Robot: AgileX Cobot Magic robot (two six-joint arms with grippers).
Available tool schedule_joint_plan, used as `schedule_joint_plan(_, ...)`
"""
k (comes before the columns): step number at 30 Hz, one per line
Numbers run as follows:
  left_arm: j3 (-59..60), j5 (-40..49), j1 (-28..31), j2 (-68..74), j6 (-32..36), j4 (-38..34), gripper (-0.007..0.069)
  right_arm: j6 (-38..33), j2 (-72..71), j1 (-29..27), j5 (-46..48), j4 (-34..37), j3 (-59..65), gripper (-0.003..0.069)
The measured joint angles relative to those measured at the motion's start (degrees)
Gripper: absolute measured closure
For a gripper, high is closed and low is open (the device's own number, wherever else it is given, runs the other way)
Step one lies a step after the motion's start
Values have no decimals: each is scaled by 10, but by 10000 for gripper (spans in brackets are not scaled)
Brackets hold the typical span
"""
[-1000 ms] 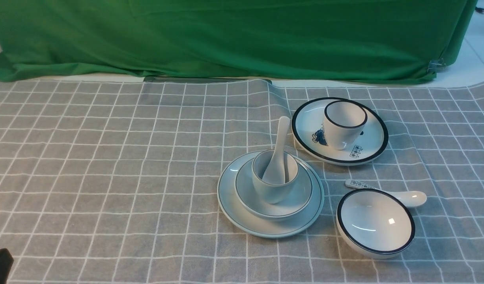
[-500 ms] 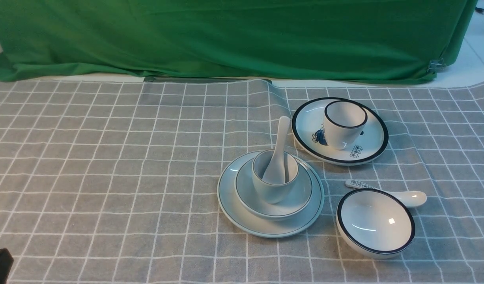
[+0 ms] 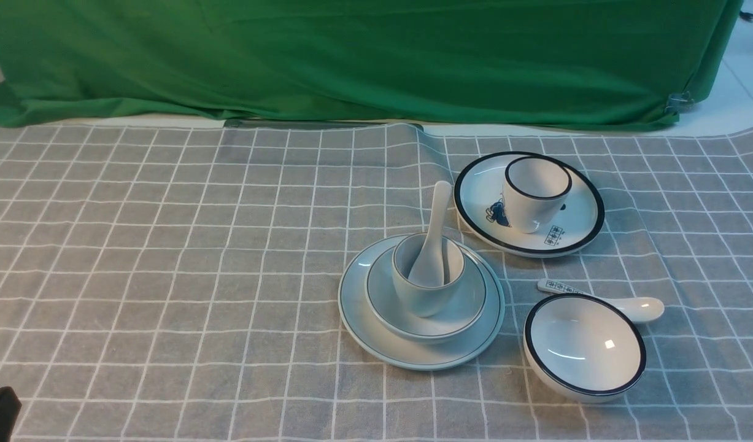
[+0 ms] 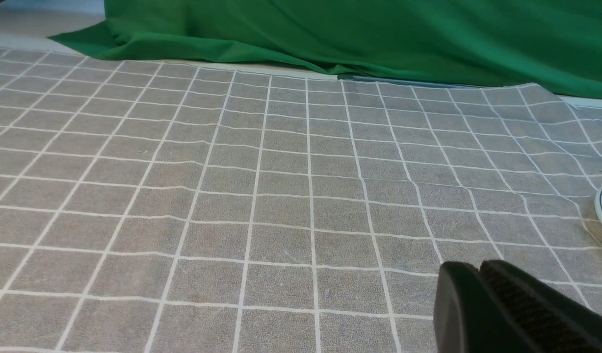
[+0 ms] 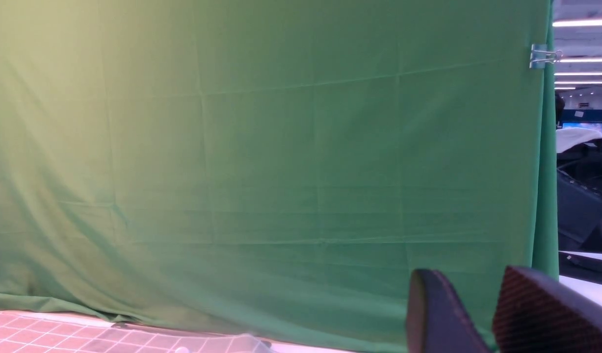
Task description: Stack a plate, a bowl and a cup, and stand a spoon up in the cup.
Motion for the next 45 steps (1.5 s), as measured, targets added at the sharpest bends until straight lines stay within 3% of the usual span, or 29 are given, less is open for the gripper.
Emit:
schedule_joint_plan(3,0,0,0,0,0,0,607,5,3,0,1,-10,8,419)
schedule_joint_plan(7,0,0,0,0,0,0,607,81,23,0,1,-111,25,419)
schedule_joint_plan(10,0,0,0,0,0,0,607,109,33,0,1,-138,41,419)
schedule_joint_plan(17,0,0,0,0,0,0,607,116,32,-6,0,-150,83,419)
schedule_joint_plan(20,0,0,0,0,0,0,607,111,28,-35,3,-150,111,419)
schedule_joint_plan(22,0,0,0,0,0,0,607,104,21,-87,19,-151,161,419)
schedule_joint_plan(25,0,1,0,0,0,0,607,94,3,-120,116,-152,182,419)
schedule_joint_plan(31,0,2,0,0,-1,2,607,69,1,-125,162,-155,184,419)
schedule_joint_plan(45,0,2,0,0,0,2,607,87,1,-125,162,-155,184,419)
